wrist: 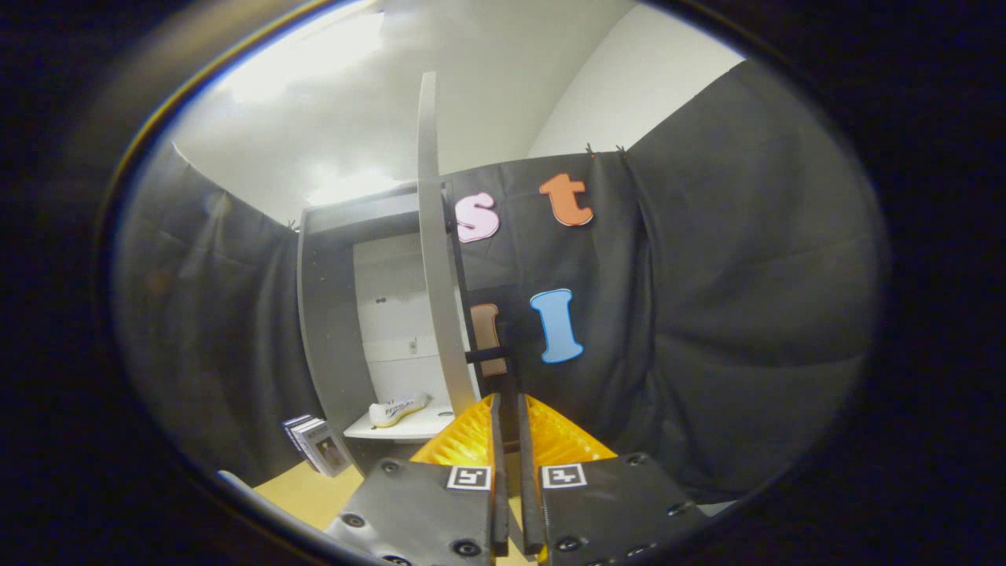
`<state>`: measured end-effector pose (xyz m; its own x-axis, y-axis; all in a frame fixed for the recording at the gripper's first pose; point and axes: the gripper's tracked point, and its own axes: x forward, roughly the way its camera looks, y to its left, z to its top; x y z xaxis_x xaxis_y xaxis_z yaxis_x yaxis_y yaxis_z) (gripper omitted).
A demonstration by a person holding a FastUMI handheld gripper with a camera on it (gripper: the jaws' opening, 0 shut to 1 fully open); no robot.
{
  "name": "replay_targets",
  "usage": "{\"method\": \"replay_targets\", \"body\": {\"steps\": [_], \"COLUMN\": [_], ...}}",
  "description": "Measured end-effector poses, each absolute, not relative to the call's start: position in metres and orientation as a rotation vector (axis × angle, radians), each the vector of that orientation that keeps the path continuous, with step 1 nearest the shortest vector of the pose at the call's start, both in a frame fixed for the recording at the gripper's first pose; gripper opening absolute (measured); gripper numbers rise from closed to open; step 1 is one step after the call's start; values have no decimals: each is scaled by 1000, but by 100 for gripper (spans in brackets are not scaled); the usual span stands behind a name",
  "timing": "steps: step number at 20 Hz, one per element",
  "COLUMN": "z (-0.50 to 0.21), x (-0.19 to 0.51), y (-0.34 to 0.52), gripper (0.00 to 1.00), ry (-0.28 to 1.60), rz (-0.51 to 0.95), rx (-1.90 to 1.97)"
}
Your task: Open the shoe cabinet door, grab the shoes and put them into the shoe cabinet, then close the shoe cabinet door.
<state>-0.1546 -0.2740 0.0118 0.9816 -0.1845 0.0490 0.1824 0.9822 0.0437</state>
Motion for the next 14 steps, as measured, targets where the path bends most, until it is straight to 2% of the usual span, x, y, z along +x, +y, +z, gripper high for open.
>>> {"method": "replay_targets", "body": {"steps": [6,14], "z": [23,10], "x": [-164,-167], "y": [-249,-168], "gripper": [9,9], "ry": [-83,-86], "rz": [-129,55], "rx": [31,27]}}
